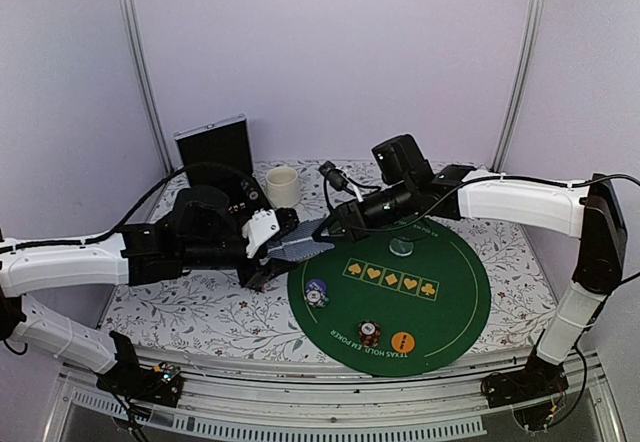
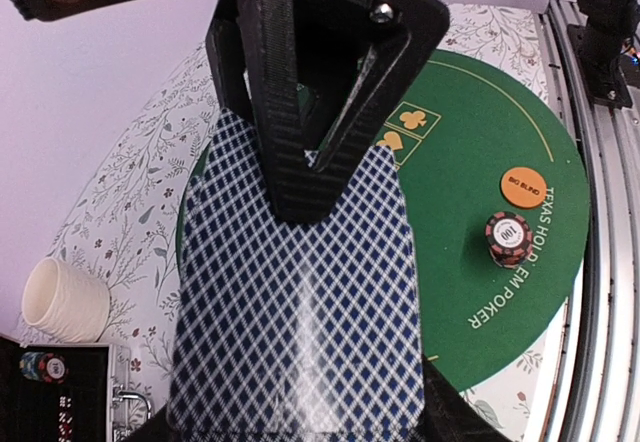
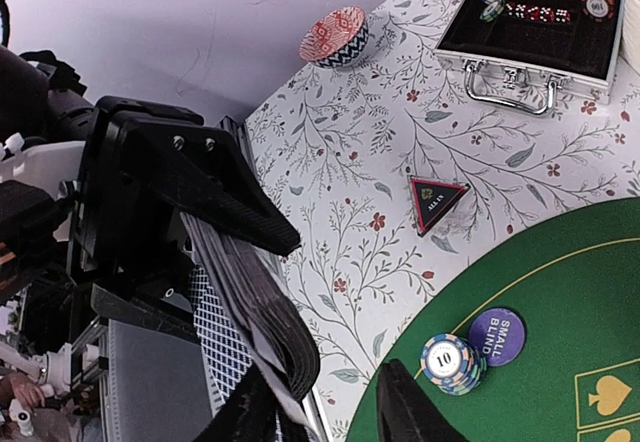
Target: Distribute texas hold em gaming equipment
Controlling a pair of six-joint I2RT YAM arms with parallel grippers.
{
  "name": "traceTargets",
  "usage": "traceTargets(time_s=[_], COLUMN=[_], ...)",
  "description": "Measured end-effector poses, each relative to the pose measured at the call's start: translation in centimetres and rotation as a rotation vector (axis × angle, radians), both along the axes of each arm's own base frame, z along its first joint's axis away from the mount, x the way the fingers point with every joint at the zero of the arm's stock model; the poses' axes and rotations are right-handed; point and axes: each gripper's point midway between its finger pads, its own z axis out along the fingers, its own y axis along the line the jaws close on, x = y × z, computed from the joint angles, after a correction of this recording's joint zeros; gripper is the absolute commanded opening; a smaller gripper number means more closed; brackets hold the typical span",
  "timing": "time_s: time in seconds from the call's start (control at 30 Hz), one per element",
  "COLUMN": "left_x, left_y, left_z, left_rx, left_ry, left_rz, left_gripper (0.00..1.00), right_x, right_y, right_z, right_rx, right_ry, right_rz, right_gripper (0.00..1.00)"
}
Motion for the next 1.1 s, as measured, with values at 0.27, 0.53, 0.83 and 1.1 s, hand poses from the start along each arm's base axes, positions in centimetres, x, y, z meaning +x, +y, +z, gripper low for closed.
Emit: traceTargets(time_s=[0.27,0.53,0.83,1.1], left_x=[0.3,0.9,1.4,1.9], left_y=[0.1,0.6,1.0,1.5], left_z=[-0.9,-1.2,-1.3,-1.5], left_rx=[0.028,0.037,0.034,0.039], left_ry=[0.011,0.018,0.029,0.038], left_rz=[0.017,0.043,0.064,0.084], left_gripper=[0.55,0.54,0.54,0.55], right_x=[-0.1,0.0,0.4,1.3], right_y=[-0.5,-0.8,-1.9,-4.9], right_z=[-0.6,0.0,1.0,5.6], right_rx=[-0.033,-0.059,-0.073,-0.004], right_ry=[0.011,-0.004,-0.023,-0.077], right_rz=[-0.003,-0.014,-0.037,-0.084], right_gripper=[0.12,0.02,0.02,0.02])
